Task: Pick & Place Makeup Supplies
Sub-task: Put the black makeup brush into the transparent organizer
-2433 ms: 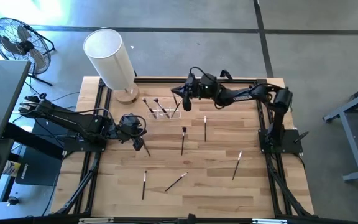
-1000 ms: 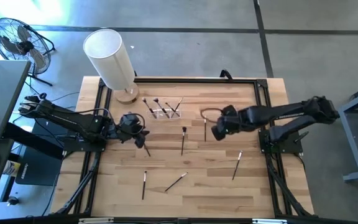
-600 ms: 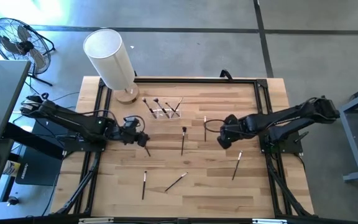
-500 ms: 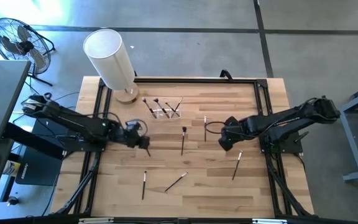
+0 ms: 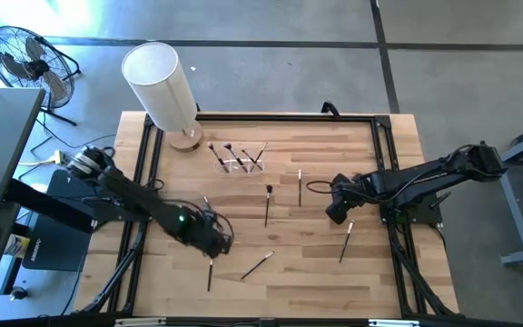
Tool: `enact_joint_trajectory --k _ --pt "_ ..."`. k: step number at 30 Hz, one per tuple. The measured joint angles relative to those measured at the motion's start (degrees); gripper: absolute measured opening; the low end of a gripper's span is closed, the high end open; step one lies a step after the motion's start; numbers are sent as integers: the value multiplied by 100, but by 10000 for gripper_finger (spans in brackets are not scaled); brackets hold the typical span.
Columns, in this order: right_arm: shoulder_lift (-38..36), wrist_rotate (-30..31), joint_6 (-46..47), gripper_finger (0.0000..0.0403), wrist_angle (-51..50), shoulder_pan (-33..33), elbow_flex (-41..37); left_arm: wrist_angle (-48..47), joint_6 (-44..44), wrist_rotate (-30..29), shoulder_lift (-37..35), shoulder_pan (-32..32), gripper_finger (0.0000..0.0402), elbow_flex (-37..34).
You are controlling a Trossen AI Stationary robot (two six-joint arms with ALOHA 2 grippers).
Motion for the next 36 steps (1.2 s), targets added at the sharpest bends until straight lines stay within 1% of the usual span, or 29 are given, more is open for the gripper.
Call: enact_joint_trajectory --k 3,7,10,15,17,20,23,25,27,30,34,36 --pt "-140 -25 -257 62 5 -115 -2 -541 -91 172 423 -77 170 343" --pt "-325 -130 -590 64 94 -308 0 -454 -89 475 776 -54 170 479" --pt "-450 -162 -638 62 83 -444 0 -92 -79 601 986 -56 170 473" --pt "-609 -256 -780 60 139 -550 0 -94 -77 610 1282 -56 170 468" --pt "-646 -335 -874 60 154 -581 0 -104 -84 530 1421 -54 170 477" --pt "-653 -426 -922 58 216 -613 3 -77 -79 365 1505 -62 170 490" --pt "-648 -438 -927 58 250 -619 3 -78 -75 407 1577 -54 167 490" --pt "-648 -438 -943 59 249 -621 3 -101 -161 361 1623 -42 155 490" --pt "-648 -454 -989 59 254 -621 3 -127 -263 322 1625 -17 135 486" --pt "-648 -501 -1017 56 254 -619 3 -138 -269 276 1630 87 92 481" --pt "-648 -517 -1022 56 252 -619 3 -108 -227 318 1639 251 19 479" --pt "-648 -518 -1022 57 253 -619 3 -86 -220 393 1639 344 9 477"
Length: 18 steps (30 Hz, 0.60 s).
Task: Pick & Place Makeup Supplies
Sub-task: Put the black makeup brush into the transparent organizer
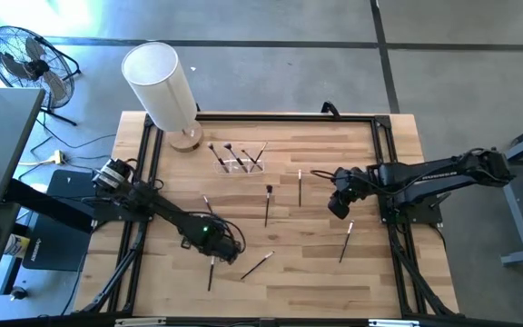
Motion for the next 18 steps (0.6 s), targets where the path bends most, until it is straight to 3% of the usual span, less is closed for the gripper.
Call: enact_joint_trajectory --k 8,13,18 --pt "0 -53 0 56 -2 4 0 -105 448 162 -19 341 3 168" --pt "2 -72 0 56 3 4 0 -242 620 -1500 -98 478 1 725" --pt "2 -71 0 53 101 4 2 -609 1330 -2593 -518 747 1 1277"
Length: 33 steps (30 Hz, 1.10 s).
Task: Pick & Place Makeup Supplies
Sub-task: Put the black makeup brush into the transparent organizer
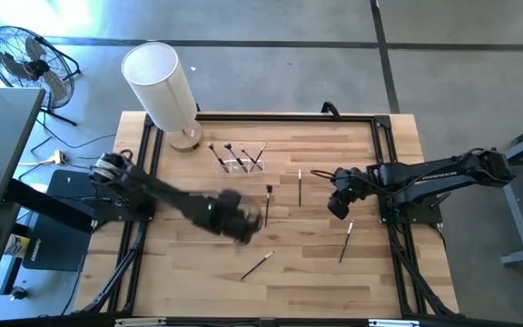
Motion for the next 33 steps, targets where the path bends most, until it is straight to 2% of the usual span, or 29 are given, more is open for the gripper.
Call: enact_joint_trajectory --k 4,6,9,11,14,17,20,22,25,29,31,33 --pt "2 0 45 53 -2 0 0 -97 1022 -1009 -293 508 1 246" --pt "2 -1 46 53 10 0 0 607 2007 -1313 -465 780 0 343" --pt "0 33 55 52 69 0 0 1292 3536 -1437 -818 1245 0 288" --pt "-2 102 151 53 127 0 0 2102 4536 -1259 -841 1661 0 336" --pt "2 220 209 51 235 0 0 2895 5775 -325 -811 2267 0 305" --pt "2 238 214 51 397 -2 2 3500 6251 459 -837 2794 0 197" --pt "3 271 367 52 421 -2 2 4322 6424 634 -848 3180 0 -348" --pt "2 383 568 52 414 -2 2 5133 6625 954 -1083 3404 0 -969" --pt "4 572 748 49 451 -2 2 6985 6760 1162 -1545 3584 0 -1960" --pt "4 723 813 46 615 -70 2 8615 7308 975 -2013 3663 0 -3331" --pt "4 762 806 47 722 -183 2 9315 7811 728 -2189 3538 0 -3743" --pt "4 785 813 48 792 -331 2 9596 8256 380 -2362 3426 0 -4092"
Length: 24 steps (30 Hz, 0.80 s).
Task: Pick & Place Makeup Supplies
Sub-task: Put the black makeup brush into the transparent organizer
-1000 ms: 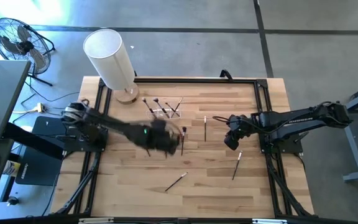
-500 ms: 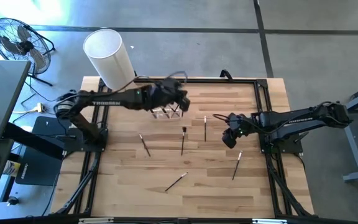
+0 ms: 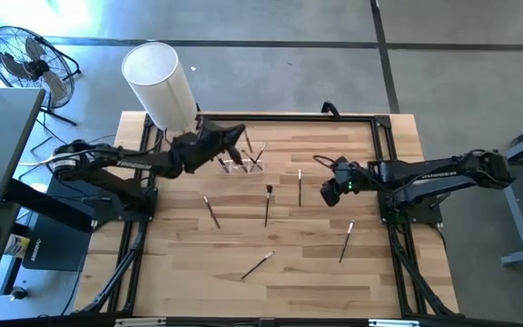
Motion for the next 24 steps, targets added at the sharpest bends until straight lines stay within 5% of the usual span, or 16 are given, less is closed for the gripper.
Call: enact_joint_trajectory --k 7,24 --pt "0 -77 -13 43 338 -527 0 220 1150 -442 -91 -190 0 -292" --pt "0 -374 103 35 611 -1091 -2 -175 325 -370 -111 89 1 -857"
